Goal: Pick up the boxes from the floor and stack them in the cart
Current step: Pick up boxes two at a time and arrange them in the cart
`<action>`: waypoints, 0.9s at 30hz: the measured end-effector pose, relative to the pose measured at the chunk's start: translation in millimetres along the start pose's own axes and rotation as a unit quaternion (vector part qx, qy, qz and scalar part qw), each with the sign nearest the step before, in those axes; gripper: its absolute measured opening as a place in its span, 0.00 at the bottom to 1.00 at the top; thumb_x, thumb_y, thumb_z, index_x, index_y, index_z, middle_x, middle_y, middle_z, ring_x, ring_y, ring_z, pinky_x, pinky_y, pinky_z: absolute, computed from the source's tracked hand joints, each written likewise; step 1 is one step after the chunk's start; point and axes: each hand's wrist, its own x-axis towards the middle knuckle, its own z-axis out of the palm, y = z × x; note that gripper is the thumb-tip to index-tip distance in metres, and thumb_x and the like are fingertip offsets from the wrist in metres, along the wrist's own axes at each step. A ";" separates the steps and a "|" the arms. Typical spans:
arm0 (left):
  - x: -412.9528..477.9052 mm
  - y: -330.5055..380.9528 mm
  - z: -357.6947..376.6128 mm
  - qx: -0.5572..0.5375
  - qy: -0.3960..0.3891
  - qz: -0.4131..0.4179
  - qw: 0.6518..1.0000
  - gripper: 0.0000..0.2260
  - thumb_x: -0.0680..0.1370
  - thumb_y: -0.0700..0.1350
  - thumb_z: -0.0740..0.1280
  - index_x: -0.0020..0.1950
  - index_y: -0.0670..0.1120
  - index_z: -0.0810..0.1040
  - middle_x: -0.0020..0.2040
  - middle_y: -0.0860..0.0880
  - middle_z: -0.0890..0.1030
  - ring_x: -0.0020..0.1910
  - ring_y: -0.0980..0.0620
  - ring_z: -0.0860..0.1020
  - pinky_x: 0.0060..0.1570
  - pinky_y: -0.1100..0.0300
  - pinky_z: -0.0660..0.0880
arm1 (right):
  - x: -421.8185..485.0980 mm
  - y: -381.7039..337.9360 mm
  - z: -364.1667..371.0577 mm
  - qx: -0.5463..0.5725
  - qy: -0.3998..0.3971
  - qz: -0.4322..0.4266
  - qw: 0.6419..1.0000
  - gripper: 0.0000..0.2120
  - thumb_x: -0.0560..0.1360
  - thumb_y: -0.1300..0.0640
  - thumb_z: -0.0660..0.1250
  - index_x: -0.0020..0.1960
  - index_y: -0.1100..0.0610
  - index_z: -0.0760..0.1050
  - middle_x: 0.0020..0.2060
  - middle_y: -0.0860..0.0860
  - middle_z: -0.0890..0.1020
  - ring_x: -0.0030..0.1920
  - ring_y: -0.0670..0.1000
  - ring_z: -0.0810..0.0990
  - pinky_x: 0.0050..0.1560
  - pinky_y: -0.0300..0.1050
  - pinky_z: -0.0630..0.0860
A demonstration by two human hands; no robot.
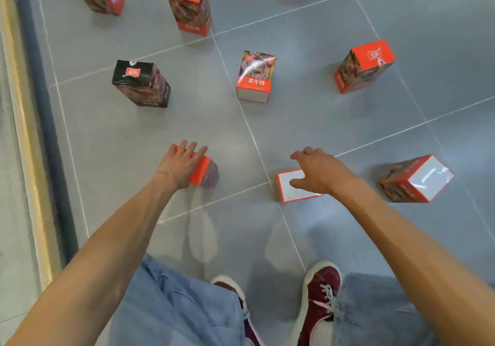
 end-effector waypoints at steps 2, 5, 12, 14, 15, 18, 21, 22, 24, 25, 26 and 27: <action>8.3 -1.9 6.3 0.011 0.015 0.015 1.000 0.41 0.68 0.51 0.73 0.76 0.49 0.56 0.72 0.45 0.65 0.73 0.42 0.61 0.68 0.49 0.61 | 3.8 5.8 6.1 -0.001 0.006 0.003 1.000 0.34 0.74 0.45 0.68 0.75 0.53 0.61 0.68 0.56 0.69 0.67 0.58 0.69 0.63 0.51 0.70; 13.5 -6.1 9.1 -0.010 0.048 0.032 0.998 0.35 0.65 0.55 0.72 0.68 0.47 0.65 0.61 0.46 0.74 0.65 0.44 0.71 0.68 0.48 0.61 | 7.9 11.5 15.1 -0.021 0.019 -0.001 1.000 0.37 0.71 0.46 0.71 0.75 0.52 0.60 0.68 0.54 0.70 0.66 0.57 0.70 0.61 0.50 0.71; -14.4 4.4 -28.0 -0.206 0.107 -0.037 0.972 0.36 0.61 0.66 0.72 0.59 0.45 0.68 0.54 0.45 0.75 0.51 0.41 0.77 0.49 0.51 0.75 | 24.2 14.1 49.1 -0.044 0.019 -0.044 0.998 0.44 0.64 0.43 0.76 0.74 0.55 0.63 0.68 0.53 0.70 0.68 0.55 0.69 0.67 0.48 0.68; -26.8 12.2 -47.3 -0.234 0.129 -0.054 0.962 0.40 0.59 0.74 0.68 0.58 0.47 0.67 0.53 0.47 0.76 0.49 0.43 0.78 0.45 0.51 0.74 | 28.8 13.3 60.9 -0.066 0.014 -0.061 0.996 0.50 0.62 0.39 0.77 0.75 0.55 0.60 0.71 0.52 0.67 0.72 0.54 0.65 0.73 0.48 0.61; -31.6 15.3 -57.3 -0.240 0.129 -0.053 0.961 0.41 0.59 0.74 0.68 0.59 0.47 0.67 0.53 0.47 0.76 0.50 0.43 0.78 0.45 0.51 0.74 | 30.3 12.7 66.0 -0.082 0.009 -0.063 0.995 0.52 0.61 0.38 0.77 0.76 0.55 0.58 0.72 0.52 0.66 0.73 0.54 0.63 0.74 0.49 0.58; -44.4 22.4 -82.9 -0.247 0.119 -0.043 0.961 0.46 0.61 0.72 0.69 0.68 0.45 0.63 0.59 0.45 0.76 0.55 0.42 0.77 0.49 0.50 0.74 | 35.9 12.0 81.0 -0.101 0.006 -0.060 0.993 0.53 0.61 0.40 0.78 0.76 0.55 0.56 0.71 0.52 0.66 0.73 0.54 0.63 0.75 0.51 0.56; -55.5 29.1 -96.4 -0.270 0.116 -0.047 0.955 0.50 0.60 0.70 0.72 0.73 0.44 0.59 0.62 0.45 0.75 0.57 0.42 0.77 0.51 0.49 0.75 | 42.5 12.0 86.5 -0.109 0.021 -0.056 0.992 0.47 0.62 0.44 0.78 0.73 0.54 0.59 0.67 0.52 0.70 0.68 0.54 0.68 0.71 0.48 0.60; -58.0 31.1 -98.3 -0.280 0.111 -0.048 0.952 0.49 0.60 0.69 0.73 0.72 0.45 0.60 0.62 0.45 0.75 0.57 0.42 0.77 0.51 0.49 0.76 | 44.1 12.4 86.9 -0.104 0.024 -0.054 0.993 0.46 0.61 0.43 0.78 0.72 0.54 0.60 0.65 0.52 0.71 0.66 0.54 0.70 0.69 0.47 0.62; -62.1 33.5 -99.8 -0.301 0.102 -0.056 0.946 0.46 0.60 0.67 0.76 0.69 0.45 0.63 0.62 0.46 0.76 0.56 0.43 0.77 0.51 0.48 0.77 | 45.0 14.2 86.4 -0.092 0.029 -0.040 0.995 0.45 0.60 0.41 0.77 0.71 0.53 0.62 0.63 0.51 0.73 0.63 0.54 0.72 0.65 0.47 0.67; -65.1 33.6 -100.4 -0.311 0.099 -0.060 0.943 0.45 0.60 0.67 0.76 0.68 0.45 0.64 0.62 0.46 0.76 0.56 0.44 0.77 0.51 0.48 0.77 | 43.5 15.4 85.9 -0.076 0.033 -0.022 0.996 0.44 0.61 0.39 0.76 0.70 0.53 0.62 0.62 0.51 0.73 0.62 0.54 0.73 0.64 0.48 0.68; -69.2 33.3 -101.4 -0.320 0.099 -0.062 0.940 0.44 0.61 0.66 0.76 0.67 0.45 0.64 0.61 0.46 0.76 0.55 0.43 0.77 0.50 0.48 0.78 | 40.3 16.2 84.3 -0.053 0.041 0.000 0.998 0.44 0.61 0.36 0.75 0.70 0.53 0.63 0.61 0.52 0.74 0.62 0.55 0.73 0.62 0.49 0.69; -74.6 32.6 -103.6 -0.327 0.101 -0.065 0.938 0.43 0.61 0.66 0.76 0.66 0.45 0.64 0.60 0.45 0.76 0.53 0.43 0.77 0.48 0.48 0.78 | 35.0 16.7 80.9 -0.029 0.055 0.021 0.998 0.44 0.61 0.33 0.73 0.69 0.53 0.63 0.61 0.52 0.74 0.61 0.56 0.73 0.61 0.50 0.69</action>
